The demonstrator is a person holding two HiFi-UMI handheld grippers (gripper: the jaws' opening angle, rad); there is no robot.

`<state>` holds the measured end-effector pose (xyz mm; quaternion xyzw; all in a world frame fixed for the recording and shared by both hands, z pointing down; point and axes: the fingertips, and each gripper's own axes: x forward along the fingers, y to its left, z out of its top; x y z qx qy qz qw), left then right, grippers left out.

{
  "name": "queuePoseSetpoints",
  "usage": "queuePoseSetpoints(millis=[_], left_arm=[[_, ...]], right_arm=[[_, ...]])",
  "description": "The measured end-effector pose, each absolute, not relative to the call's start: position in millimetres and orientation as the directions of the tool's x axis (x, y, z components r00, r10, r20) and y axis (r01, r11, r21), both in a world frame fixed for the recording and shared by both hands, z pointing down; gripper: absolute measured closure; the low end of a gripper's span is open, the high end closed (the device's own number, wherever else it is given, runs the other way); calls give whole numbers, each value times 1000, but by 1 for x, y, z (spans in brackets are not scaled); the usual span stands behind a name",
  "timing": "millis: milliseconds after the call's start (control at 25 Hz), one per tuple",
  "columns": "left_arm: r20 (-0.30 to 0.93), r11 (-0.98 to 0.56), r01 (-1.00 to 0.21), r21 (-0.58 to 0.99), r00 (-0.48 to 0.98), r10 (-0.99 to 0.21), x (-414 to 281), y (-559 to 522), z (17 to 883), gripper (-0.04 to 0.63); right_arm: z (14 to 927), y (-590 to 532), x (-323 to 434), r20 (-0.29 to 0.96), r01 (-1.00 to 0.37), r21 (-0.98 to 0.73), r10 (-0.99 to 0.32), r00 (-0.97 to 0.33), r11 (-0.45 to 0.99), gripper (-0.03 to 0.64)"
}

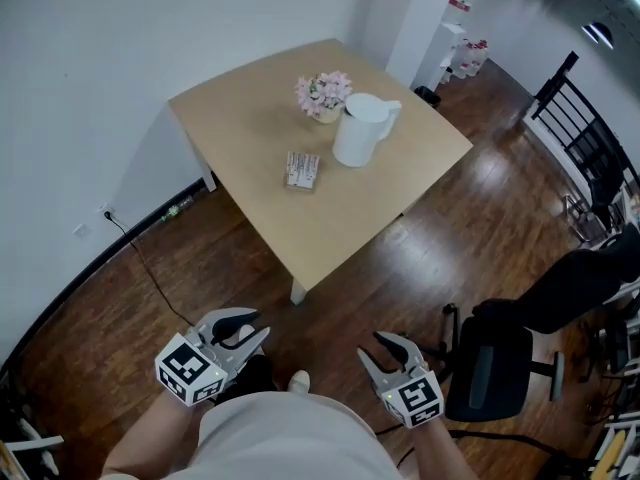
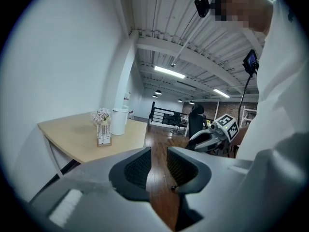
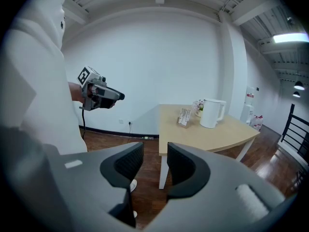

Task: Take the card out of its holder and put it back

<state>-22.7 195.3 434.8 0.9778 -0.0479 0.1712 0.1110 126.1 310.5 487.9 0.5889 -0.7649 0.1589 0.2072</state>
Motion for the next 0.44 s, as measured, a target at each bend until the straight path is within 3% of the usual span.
queuePoseSetpoints(millis=[440], left_arm=[[338,-975,-128,183,939,-60,-23,226,427,486]], right_arm=[[474,335,124,489,-962,25,-842,-227,273,462]])
